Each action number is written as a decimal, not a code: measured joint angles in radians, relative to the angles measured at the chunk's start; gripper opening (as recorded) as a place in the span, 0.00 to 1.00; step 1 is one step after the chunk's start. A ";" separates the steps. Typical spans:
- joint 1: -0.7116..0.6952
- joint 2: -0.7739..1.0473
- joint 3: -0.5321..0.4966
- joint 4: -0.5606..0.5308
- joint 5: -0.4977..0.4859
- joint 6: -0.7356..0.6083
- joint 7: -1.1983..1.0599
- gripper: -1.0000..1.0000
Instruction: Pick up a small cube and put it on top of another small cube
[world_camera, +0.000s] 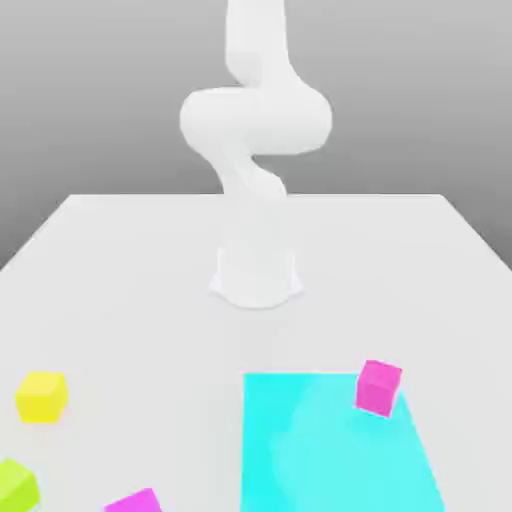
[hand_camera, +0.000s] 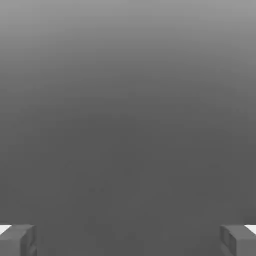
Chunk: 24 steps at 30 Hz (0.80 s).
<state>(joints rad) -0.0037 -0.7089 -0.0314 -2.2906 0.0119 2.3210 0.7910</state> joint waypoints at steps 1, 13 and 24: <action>-0.002 0.039 -0.014 0.004 0.006 0.009 -0.004 0.50; -0.034 0.476 -0.164 0.049 0.098 0.110 -0.074 0.50; -0.135 0.877 -0.233 0.091 0.204 0.200 -0.152 0.50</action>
<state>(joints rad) -0.1383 0.1678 -0.2641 -2.1997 0.2163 2.5212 0.6395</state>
